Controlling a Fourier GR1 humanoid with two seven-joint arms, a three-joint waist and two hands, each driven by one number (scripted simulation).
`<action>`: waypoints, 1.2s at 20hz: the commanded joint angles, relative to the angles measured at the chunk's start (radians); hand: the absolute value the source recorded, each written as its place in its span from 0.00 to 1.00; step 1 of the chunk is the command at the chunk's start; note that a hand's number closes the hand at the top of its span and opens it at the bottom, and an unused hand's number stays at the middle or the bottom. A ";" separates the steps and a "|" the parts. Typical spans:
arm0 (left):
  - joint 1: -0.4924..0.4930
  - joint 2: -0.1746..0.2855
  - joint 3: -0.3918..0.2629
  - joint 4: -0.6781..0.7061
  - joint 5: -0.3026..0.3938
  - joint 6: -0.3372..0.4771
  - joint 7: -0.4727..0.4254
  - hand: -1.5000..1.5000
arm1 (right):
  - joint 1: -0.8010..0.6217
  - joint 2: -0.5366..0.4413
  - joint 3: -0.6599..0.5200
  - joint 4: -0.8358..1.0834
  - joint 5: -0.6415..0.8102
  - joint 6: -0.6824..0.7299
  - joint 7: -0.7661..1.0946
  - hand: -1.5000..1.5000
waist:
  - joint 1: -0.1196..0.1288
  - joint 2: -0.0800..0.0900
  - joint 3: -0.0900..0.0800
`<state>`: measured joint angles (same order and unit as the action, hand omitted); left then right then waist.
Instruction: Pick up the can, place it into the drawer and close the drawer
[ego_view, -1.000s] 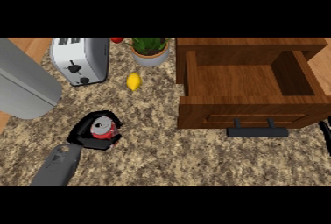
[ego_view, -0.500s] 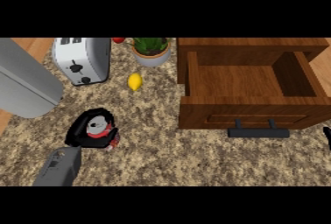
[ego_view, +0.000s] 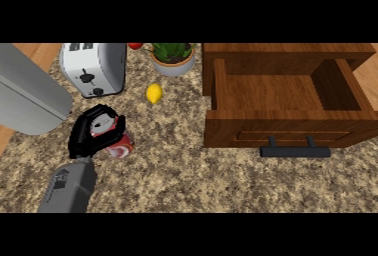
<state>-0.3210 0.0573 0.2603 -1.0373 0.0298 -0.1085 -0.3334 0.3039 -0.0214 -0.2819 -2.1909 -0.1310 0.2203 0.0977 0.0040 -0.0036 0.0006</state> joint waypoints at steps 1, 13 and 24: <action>-0.001 -0.042 -0.063 -0.179 -0.011 0.071 0.153 1.00 | 0.043 -0.009 -0.034 -0.031 -0.051 0.034 0.010 0.00 | -0.006 0.000 0.000; -0.188 -0.057 -0.258 -0.378 -0.035 0.236 0.437 1.00 | -0.023 -0.018 -0.025 0.024 -0.014 0.001 -0.005 0.00 | -0.010 0.003 0.000; -0.498 -0.057 -0.440 -0.278 -0.047 0.493 0.589 1.00 | 0.042 -0.003 -0.029 -0.014 -0.024 0.023 -0.057 0.00 | -0.022 0.003 0.000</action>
<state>-0.7320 0.0007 -0.1289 -1.3404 -0.0144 0.3079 0.2190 0.3030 -0.0284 -0.2854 -2.1977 -0.1301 0.2115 0.0868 -0.0134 -0.0003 0.0004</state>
